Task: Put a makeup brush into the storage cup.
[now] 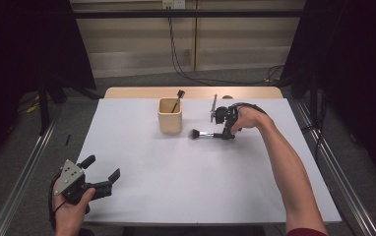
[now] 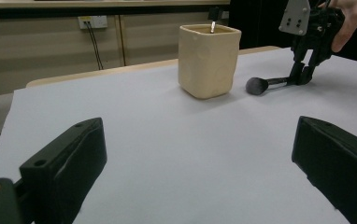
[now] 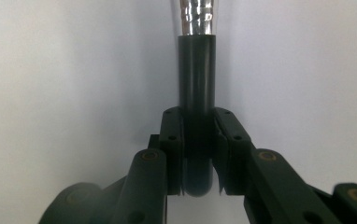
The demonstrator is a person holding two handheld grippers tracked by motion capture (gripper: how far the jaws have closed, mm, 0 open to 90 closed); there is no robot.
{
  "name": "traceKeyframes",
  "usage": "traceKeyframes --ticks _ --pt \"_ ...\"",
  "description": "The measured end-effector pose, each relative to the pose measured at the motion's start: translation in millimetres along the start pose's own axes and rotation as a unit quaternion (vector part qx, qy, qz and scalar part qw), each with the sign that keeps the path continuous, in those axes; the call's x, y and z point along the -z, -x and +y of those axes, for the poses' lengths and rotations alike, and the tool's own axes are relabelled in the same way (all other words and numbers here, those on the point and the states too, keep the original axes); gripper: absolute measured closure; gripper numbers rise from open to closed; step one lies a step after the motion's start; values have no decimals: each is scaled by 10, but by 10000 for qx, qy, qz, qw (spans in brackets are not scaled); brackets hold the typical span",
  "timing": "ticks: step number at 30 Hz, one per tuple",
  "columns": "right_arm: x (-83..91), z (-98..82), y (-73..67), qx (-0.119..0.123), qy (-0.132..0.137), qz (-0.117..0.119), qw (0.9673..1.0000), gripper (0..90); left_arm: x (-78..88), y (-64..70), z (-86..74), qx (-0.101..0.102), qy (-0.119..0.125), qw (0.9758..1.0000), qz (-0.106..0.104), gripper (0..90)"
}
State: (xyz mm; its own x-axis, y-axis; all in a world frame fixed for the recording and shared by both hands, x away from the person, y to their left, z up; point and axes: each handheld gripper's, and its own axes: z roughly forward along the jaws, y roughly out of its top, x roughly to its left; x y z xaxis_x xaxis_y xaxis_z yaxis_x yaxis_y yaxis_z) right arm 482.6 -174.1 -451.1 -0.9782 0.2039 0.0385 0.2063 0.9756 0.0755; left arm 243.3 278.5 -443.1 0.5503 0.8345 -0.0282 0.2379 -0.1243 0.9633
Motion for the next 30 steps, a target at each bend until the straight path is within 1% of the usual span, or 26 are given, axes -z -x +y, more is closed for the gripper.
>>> traceKeyframes --ticks 3,5,6,7,8,9,10,11,12,13,14,17,18,19,22,23,24,25,26,27,28,29,30 --pt "1 -6 1 -19 25 -12 10000 758 -1 -2 0 4 -16 10000 8 32" --pt "-1 -8 -6 -96 51 -48 9999 758 -2 -4 -1 -21 -27 10000 1 33" --pt "2 -13 -13 -174 62 -39 9998 759 -2 -5 0 -25 -28 10000 0 32" --pt "2 -13 -13 -174 62 -39 9998 759 -2 -5 0 -25 -28 10000 0 32" --pt "8 -39 -17 -224 156 53 9996 759 0 -3 0 0 -18 10000 9 32" --pt "12 -49 -26 -259 166 60 9995 759 1 -3 0 4 -18 10000 10 32" --pt "13 -64 -28 -258 239 -5 9994 760 2 -6 0 -16 -18 10000 16 32" --pt "12 -87 -33 -308 298 86 9990 760 2 -6 0 -8 -19 10000 17 32" --pt "10 -104 -37 -274 319 114 9991 760 3 -6 0 1 -27 10000 8 32" --pt "21 -121 -41 -341 314 86 9989 760 0 -7 0 -6 -20 10000 21 32" --pt "26 -141 -48 -404 380 132 9984 760 0 -7 0 -6 -20 10000 21 32" --pt "58 -172 -50 -447 416 87 9981 760 -3 -4 -1 14 -19 10000 15 32" --pt "96 -201 -58 -525 504 42 9973 760 -1 -2 1 10 -13 10000 22 32" --pt "103 -212 -61 -563 597 72 9966 760 -1 -2 1 11 -9 10000 26 32" --pt "131 -242 -83 -661 741 81 9950 759 1 0 2 5 -8 10000 23 32" --pt "146 -259 -84 -724 795 -6 9942 760 2 0 2 2 -6 10000 23 32" --pt "153 -274 -79 -796 873 -94 9930 760 2 0 2 2 -6 10000 23 32" --pt "164 -294 -75 -868 965 -30 9915 759 1 -1 2 6 -10 10000 21 32" --pt "179 -315 -73 -950 1005 -112 9903 759 0 0 1 20 -2 10000 26 32" --pt "187 -321 -79 -1058 1047 -132 9888 760 -1 -1 1 20 -2 10000 23 32" --pt "195 -341 -78 -1079 1108 -126 9879 759 -1 -1 1 20 -2 10000 23 32" --pt "204 -360 -79 -1184 1212 -137 9855 760 -3 -4 0 15 -13 10000 16 32" --pt "202 -373 -77 -1211 1291 -137 9841 759 -6 -6 0 10 -2 10000 11 32"
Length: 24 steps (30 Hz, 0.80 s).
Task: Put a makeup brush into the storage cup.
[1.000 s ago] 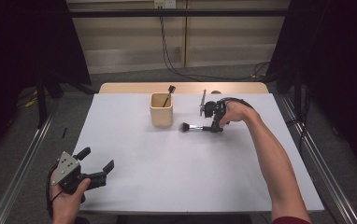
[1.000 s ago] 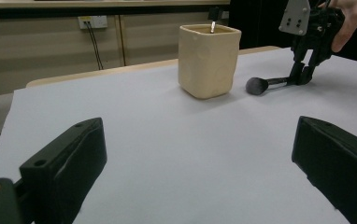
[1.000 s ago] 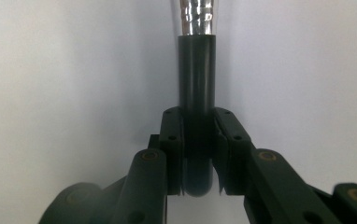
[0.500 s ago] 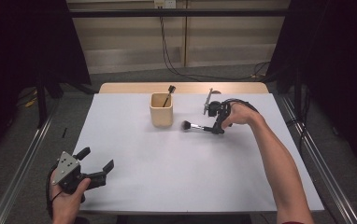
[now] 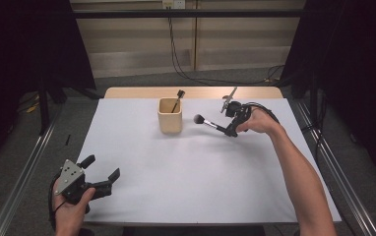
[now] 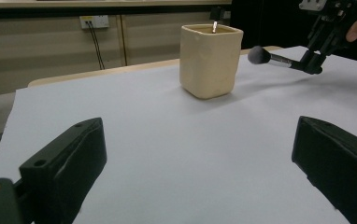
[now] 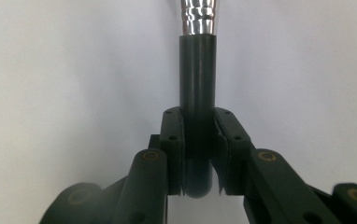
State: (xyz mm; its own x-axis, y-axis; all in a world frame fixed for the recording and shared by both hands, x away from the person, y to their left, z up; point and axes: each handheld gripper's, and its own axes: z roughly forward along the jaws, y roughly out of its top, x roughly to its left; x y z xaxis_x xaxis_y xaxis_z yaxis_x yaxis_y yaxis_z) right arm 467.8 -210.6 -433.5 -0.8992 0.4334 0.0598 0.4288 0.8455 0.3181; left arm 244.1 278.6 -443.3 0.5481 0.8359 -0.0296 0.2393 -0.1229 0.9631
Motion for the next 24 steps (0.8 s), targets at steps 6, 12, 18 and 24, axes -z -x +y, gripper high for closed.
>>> traceKeyframes --ticks 6,12,18,24 --pt "-21 -68 -71 -118 204 100 9997 759 3 7 2 12 -6 10000 6 32" --pt "-23 -129 -154 -415 655 44 9970 759 -1 0 3 8 -15 10000 7 33" --pt "-37 -210 -217 -742 1082 -133 9913 759 0 4 4 -1 -1 10000 19 31" --pt "-64 -250 -319 -836 1359 -204 9870 759 -4 3 5 16 14 10000 30 31"
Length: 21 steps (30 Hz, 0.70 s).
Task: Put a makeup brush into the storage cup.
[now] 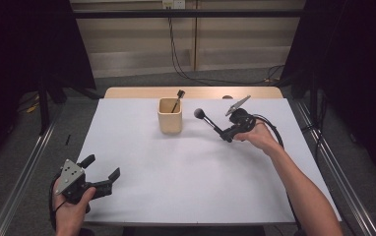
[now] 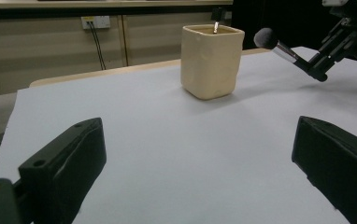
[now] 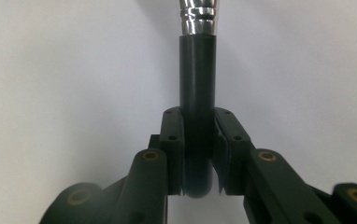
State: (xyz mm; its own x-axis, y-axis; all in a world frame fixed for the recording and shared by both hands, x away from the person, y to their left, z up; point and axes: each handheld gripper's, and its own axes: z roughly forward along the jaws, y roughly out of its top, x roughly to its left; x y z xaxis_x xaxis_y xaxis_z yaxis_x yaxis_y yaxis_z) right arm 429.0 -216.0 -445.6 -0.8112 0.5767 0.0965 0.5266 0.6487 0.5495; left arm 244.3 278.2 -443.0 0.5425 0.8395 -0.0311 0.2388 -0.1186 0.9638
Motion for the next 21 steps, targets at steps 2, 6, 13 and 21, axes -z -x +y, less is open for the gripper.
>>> traceKeyframes --ticks 2,6,13,21 --pt "-9 -32 -42 -37 116 -104 9999 759 1 -1 -1 4 -3 10000 4 29" --pt "-4 -109 -87 -123 454 -178 9987 759 12 -11 3 20 33 10000 67 28" --pt "60 -225 -149 -217 985 -396 9941 759 14 -5 7 22 36 10000 58 28" --pt "141 -319 -213 -311 1682 -428 9843 759 14 3 9 22 36 10000 29 29"
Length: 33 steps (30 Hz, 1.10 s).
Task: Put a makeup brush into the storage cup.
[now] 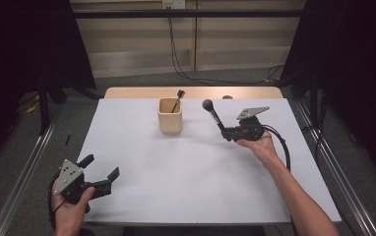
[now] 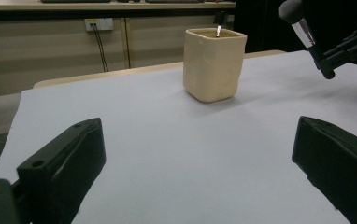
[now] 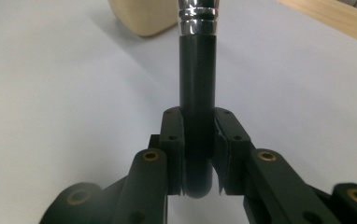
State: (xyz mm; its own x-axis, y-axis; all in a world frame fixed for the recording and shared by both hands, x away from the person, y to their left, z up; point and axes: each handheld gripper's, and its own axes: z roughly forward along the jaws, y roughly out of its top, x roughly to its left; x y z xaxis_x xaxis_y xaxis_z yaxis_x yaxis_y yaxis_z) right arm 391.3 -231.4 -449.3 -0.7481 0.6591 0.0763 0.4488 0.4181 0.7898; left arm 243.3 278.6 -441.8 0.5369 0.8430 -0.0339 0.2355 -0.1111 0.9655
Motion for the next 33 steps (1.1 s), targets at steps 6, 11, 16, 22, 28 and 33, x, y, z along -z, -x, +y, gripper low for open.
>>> traceKeyframes --ticks 6,11,16,22,28,33 --pt "32 -30 -107 118 286 147 9994 759 -8 4 2 -30 1 10000 -11 29" --pt "73 -43 -163 70 625 224 9978 759 -10 9 3 -20 27 10000 -9 30" --pt "117 -61 -227 82 842 299 9960 759 -11 5 2 -12 28 10000 1 30" --pt "168 -75 -312 103 1086 388 9933 759 -21 5 6 -6 63 10000 22 31" --pt "197 -122 -396 27 1112 425 9929 759 -23 10 30 -29 107 9999 0 31" --pt "195 -148 -470 -18 1218 514 9912 759 -38 34 48 -52 108 9999 -68 30"
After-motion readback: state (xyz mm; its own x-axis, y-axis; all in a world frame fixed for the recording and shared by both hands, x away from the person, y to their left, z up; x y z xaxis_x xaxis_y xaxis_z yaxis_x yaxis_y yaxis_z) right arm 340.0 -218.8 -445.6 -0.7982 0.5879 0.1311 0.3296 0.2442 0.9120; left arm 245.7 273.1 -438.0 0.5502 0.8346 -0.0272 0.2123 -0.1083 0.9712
